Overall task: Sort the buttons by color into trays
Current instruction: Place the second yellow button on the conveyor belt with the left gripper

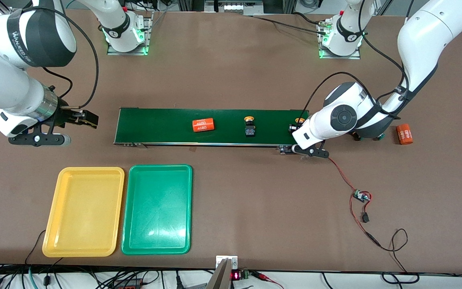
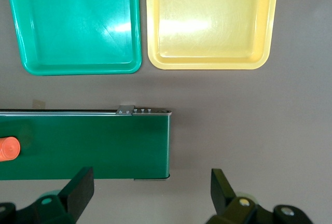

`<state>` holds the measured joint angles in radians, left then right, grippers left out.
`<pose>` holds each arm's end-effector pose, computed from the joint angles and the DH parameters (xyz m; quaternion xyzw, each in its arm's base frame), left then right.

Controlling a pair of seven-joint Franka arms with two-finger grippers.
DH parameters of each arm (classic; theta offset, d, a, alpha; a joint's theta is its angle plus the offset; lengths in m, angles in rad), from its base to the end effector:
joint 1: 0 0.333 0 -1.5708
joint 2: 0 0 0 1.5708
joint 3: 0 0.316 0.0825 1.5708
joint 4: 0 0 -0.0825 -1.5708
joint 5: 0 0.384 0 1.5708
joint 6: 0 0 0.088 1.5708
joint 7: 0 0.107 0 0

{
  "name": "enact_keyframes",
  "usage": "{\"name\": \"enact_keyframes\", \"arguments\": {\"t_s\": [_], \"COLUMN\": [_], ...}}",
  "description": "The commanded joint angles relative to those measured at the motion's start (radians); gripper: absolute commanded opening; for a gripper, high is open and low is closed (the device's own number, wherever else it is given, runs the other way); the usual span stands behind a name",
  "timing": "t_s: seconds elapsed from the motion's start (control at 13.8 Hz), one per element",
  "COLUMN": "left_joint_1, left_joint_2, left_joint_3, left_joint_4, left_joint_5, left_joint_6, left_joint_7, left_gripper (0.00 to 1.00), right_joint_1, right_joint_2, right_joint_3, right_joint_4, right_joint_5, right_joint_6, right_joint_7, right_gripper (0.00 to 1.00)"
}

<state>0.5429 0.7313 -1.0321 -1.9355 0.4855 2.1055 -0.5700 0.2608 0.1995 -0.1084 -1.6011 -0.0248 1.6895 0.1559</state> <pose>0.5487 -0.2347 0.2495 0.9885 -0.0721 -0.1165 0.0637 0.6041 0.0954 0.5039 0.9982 0.0009 -0.0508 0.0311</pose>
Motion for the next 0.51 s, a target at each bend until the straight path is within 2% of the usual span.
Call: {"name": "enact_keyframes", "arguments": {"t_s": [0.0,0.22,0.43], "left_joint_1": [0.018,0.023,0.025], "left_joint_2": [-0.048,-0.093,-0.092], "left_joint_3": [-0.028,-0.032,-0.023], "left_joint_4": [0.022,0.137,0.272], "left_joint_5": [0.01,0.008,0.008], "left_joint_6": [-0.068,-0.232,-0.358], "left_joint_7": [-0.013,-0.007,0.001], "left_gripper": [1.0,1.0,1.0], "right_joint_1": [-0.002,-0.002,-0.002], "right_joint_2": [-0.011,-0.009,-0.011], "right_joint_3": [0.003,0.003,0.003], "right_joint_4": [-0.011,-0.013,-0.016], "right_joint_5": [0.002,0.006,0.016], "right_joint_6": [-0.004,-0.005,-0.01], "right_joint_7": [0.01,0.005,0.005], "right_gripper": [1.0,1.0,1.0]}}
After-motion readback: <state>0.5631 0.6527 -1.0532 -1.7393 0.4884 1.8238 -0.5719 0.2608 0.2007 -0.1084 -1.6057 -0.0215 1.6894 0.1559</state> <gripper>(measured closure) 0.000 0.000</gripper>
